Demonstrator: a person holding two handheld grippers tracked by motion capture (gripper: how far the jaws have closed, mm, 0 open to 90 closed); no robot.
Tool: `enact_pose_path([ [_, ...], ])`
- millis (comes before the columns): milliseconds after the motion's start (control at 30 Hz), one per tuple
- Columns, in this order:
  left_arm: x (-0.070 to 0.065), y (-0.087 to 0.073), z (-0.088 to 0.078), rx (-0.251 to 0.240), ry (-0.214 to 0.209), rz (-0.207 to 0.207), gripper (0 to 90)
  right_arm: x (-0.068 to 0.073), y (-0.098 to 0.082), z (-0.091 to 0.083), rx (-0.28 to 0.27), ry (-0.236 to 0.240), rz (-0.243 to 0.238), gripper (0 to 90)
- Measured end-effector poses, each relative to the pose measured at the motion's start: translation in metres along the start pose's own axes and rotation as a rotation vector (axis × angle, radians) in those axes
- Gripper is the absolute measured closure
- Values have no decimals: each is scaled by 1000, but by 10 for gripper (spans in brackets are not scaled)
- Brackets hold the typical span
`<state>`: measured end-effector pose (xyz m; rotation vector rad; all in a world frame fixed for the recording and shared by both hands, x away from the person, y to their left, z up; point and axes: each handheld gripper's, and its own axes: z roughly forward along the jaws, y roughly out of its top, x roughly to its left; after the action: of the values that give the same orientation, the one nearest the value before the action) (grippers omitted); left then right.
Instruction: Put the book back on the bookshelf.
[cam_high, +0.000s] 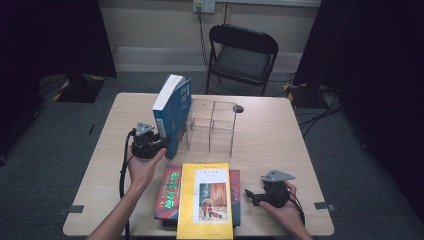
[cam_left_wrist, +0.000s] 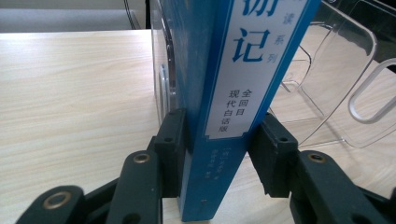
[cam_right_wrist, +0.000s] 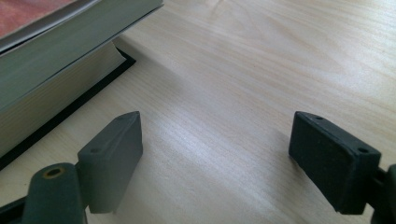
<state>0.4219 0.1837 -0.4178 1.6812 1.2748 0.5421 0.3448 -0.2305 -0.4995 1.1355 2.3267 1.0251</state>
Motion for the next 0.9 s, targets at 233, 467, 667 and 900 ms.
enact_pose_path([
  [233, 0, -1, -1, -12, 9, -62, 583, 0, 0, 0, 0, 2, 1, 173],
  [467, -1, -3, -1, -12, 0, -73, 575, 0, 1, 1, 0, 3, -2, 173],
  [667, 2, -7, -1, -31, -16, -107, 556, 1, 1, 1, 0, 3, -3, 173],
  [900, 5, -11, -8, -29, -20, -79, 494, 1, 1, 1, 0, 3, -3, 173],
])
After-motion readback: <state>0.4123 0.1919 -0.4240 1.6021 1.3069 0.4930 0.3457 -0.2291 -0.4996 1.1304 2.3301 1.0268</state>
